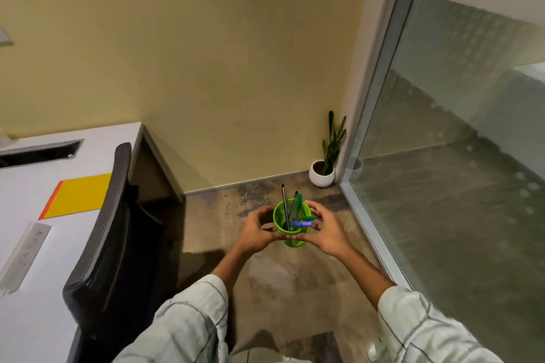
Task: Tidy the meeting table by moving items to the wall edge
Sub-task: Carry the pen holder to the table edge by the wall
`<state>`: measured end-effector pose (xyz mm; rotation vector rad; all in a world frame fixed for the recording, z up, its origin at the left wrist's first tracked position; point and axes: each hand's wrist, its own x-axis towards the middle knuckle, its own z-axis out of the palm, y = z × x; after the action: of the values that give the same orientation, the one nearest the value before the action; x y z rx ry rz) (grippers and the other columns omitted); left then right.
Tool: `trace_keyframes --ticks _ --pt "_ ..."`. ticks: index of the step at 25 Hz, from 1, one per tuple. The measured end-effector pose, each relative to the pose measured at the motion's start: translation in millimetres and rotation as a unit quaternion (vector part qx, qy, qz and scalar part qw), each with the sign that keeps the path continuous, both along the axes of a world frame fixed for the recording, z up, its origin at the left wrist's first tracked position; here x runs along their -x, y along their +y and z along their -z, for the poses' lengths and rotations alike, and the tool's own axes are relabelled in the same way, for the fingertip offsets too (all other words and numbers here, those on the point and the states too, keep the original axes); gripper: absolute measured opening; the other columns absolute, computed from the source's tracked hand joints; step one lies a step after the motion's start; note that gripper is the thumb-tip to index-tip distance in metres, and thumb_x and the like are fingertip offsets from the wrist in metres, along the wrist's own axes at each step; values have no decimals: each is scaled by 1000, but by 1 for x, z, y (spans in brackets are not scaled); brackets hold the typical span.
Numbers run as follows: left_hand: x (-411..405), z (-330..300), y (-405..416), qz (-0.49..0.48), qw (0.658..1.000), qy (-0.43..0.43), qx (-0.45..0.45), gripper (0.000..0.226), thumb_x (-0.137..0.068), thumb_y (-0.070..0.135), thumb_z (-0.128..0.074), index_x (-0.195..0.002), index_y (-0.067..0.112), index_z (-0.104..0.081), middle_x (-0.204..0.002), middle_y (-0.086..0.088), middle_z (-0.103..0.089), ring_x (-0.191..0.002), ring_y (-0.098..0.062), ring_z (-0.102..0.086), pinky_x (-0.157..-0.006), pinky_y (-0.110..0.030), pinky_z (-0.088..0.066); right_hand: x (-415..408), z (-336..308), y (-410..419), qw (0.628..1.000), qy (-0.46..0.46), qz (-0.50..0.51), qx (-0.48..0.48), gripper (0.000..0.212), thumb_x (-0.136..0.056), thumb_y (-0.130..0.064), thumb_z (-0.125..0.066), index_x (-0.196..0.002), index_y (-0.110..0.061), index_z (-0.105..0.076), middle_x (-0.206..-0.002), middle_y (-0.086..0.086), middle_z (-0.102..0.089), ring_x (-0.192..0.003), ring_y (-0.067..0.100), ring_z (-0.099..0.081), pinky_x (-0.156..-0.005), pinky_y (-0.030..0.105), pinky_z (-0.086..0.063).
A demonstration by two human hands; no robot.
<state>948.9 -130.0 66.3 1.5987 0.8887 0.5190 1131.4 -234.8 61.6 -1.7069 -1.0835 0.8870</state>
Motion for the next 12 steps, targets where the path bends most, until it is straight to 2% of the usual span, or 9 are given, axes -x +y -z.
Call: trace_keyframes --ticks 2,4,8,12 --pt "-11 -5 18 -21 1000 1 -4 64 -60 1 -90 -117 5 -63 -110 -9 -71 -105 -21 -68 -93 -42 -56 -13 -3 25 1000 -6 -8 -11 92 -54 -20 -96 -135 -21 -53 -125 -10 -62 -118 4 -58 -97 29 -54" --pt "-20 -7 41 -38 999 1 -5 64 -60 -3 -89 -117 3 -62 -110 -12 -71 -105 -25 -67 -93 -42 -56 -25 -4 54 1000 -7 -23 -13 100 -53 -21 -97 -141 -14 -50 -129 -3 -62 -119 9 -58 -98 31 -54" --pt "-24 -1 92 -65 998 11 -14 65 -58 -3 -90 -116 3 -62 -109 -13 -71 -104 -28 -68 -90 -39 -57 -36 4 116 999 9 -45 4 100 -52 -14 -97 -140 -11 -50 -128 2 -63 -118 15 -61 -99 40 -54" --pt "-33 5 168 -86 996 6 -19 67 -56 -2 -91 -117 3 -63 -109 -12 -72 -105 -26 -68 -91 -44 -57 -48 15 201 998 9 -58 3 94 -49 -15 -98 -133 -15 -55 -123 0 -65 -114 13 -63 -98 43 -55"
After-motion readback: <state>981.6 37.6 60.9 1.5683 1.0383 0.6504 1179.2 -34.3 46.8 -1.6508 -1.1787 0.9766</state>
